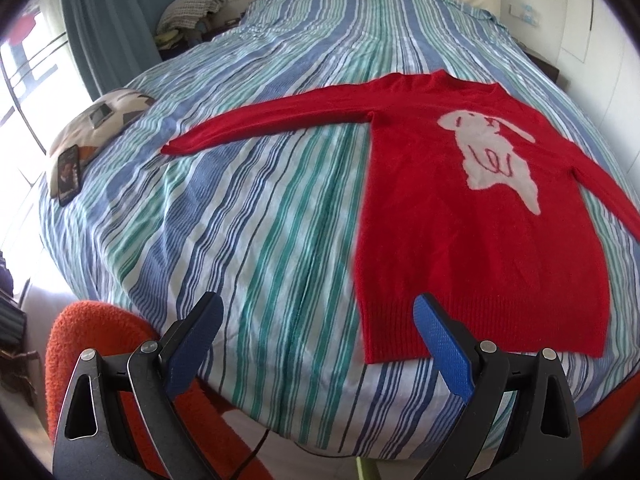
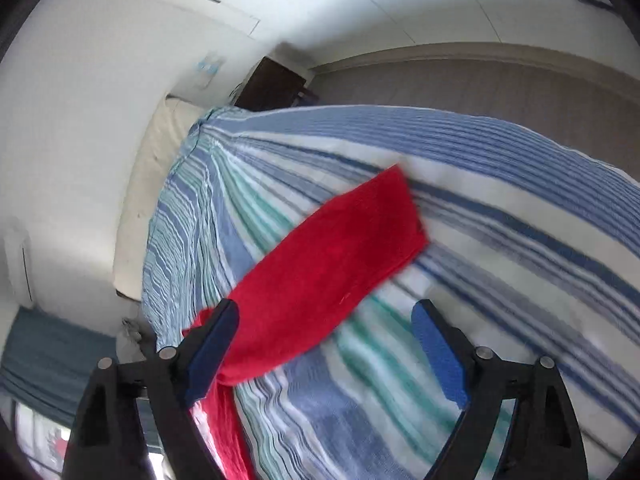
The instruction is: Fold small clothes
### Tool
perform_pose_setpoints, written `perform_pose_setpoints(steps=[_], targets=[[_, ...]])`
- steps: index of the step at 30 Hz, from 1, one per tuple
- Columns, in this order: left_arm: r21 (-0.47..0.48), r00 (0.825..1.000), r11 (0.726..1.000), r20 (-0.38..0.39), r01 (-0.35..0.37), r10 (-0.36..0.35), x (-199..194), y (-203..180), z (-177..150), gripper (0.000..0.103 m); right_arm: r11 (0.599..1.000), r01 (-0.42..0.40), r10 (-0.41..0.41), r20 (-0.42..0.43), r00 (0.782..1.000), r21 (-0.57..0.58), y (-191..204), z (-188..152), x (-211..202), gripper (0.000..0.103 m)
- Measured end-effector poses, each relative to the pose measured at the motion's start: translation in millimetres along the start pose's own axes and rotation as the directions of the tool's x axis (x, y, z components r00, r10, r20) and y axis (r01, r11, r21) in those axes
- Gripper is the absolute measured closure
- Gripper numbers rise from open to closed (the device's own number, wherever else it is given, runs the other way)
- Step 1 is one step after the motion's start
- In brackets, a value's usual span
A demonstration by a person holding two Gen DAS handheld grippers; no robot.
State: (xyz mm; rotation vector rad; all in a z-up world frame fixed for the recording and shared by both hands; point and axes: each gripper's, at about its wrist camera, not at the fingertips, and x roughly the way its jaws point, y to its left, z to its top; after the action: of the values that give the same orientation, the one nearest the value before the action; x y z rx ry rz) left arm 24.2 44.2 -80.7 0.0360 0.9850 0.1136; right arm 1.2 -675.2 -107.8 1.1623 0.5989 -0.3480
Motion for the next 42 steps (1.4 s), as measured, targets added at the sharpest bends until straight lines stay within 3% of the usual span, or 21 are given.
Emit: perform_pose_setpoints(steps=[6, 8, 9, 10, 14, 17, 21, 24, 27, 30, 32, 33, 34, 37, 39, 42], targets=[[0.025, 0.999, 1.000, -0.043, -0.010, 0.011, 10.6, -9.9, -0.3, 0.006, 0.998, -0.024, 0.024, 0.000, 1.000, 0.062, -14.3, 24.0, 23.9, 0.055], [0.043, 0.999, 0.999, -0.047, -0.017, 0.019, 12.4, -13.7, -2.0, 0.006, 0.997, 0.027, -0.025, -0.025, 0.999, 0.073, -15.6, 25.1, 37.3, 0.072], [0.051, 0.999, 0.998, -0.049, -0.022, 0.024, 13.7, -15.3, -3.0, 0.006, 0.995, 0.074, -0.072, -0.028, 0.997, 0.068, -15.3, 24.4, 41.9, 0.095], [0.058, 0.998, 0.998, -0.050, -0.026, 0.029, 14.9, -16.6, -4.1, 0.006, 0.992, 0.110, -0.108, -0.022, 0.994, 0.064, -14.8, 22.2, 44.3, 0.099], [0.061, 0.998, 0.997, -0.046, -0.036, 0.039, 18.4, -14.5, -7.6, 0.006, 0.985, 0.164, -0.162, 0.042, 0.986, -0.061, 27.9, 24.5, 37.4, 0.099], [0.039, 0.998, 0.999, -0.048, -0.026, 0.028, 24.4, -6.7, -11.2, 0.006, 0.969, 0.067, -0.060, 0.035, 0.998, -0.237, 107.2, 14.8, 31.2, 0.099], [0.002, 0.998, 1.000, -0.065, -0.006, 0.006, 35.9, 5.8, -14.6, 0.006, 0.882, -0.112, 0.096, -0.058, 0.994, -0.457, 237.0, -30.7, 35.9, 0.099], [-0.018, 0.999, 1.000, -0.033, -0.013, 0.012, 38.0, 17.4, -15.0, 0.006, 0.789, -0.251, 0.181, -0.179, 0.967, -0.560, 326.9, -84.8, 56.9, 0.099], [-0.029, 0.999, 0.999, -0.009, -0.033, 0.033, 40.4, 27.7, -14.3, 0.006, 0.703, -0.331, 0.187, -0.285, 0.940, -0.630, 388.7, -156.4, 89.3, 0.099], [-0.061, 1.000, 0.998, -0.020, -0.021, 0.020, 43.0, 38.6, -13.2, 0.006, 0.660, -0.360, 0.136, -0.367, 0.920, -0.659, 414.7, -205.4, 128.8, 0.097], [-0.077, 1.000, 0.997, -0.022, -0.009, 0.007, 43.0, 43.0, -13.4, 0.006, 0.667, -0.366, 0.079, -0.427, 0.901, -0.649, 414.1, -233.2, 161.1, 0.079], [-0.080, 1.000, 0.997, -0.022, -0.009, 0.007, 43.0, 44.3, -12.9, 0.006, 0.679, -0.370, 0.060, -0.454, 0.889, -0.634, 408.2, -243.7, 174.6, 0.055], [-0.081, 1.000, 0.997, -0.020, -0.009, 0.008, 42.7, 44.9, -12.7, 0.006, 0.695, -0.384, 0.061, -0.482, 0.874, -0.608, 400.5, -249.5, 183.3, 0.045], [-0.081, 1.000, 0.997, -0.013, -0.008, 0.007, 42.2, 45.0, -12.7, 0.006, 0.732, -0.446, 0.109, -0.558, 0.823, -0.515, 378.4, -252.2, 189.9, 0.045], [-0.079, 1.000, 0.997, -0.019, -0.004, 0.002, 44.2, 43.1, -13.0, 0.006, 0.735, -0.431, 0.093, -0.552, 0.828, -0.522, 370.6, -244.4, 189.5, 0.045], [-0.069, 1.000, 0.998, -0.030, -0.001, -0.001, 48.3, 38.8, -12.6, 0.006, 0.765, -0.358, -0.004, -0.560, 0.828, -0.535, 340.3, -215.1, 199.2, 0.045]])
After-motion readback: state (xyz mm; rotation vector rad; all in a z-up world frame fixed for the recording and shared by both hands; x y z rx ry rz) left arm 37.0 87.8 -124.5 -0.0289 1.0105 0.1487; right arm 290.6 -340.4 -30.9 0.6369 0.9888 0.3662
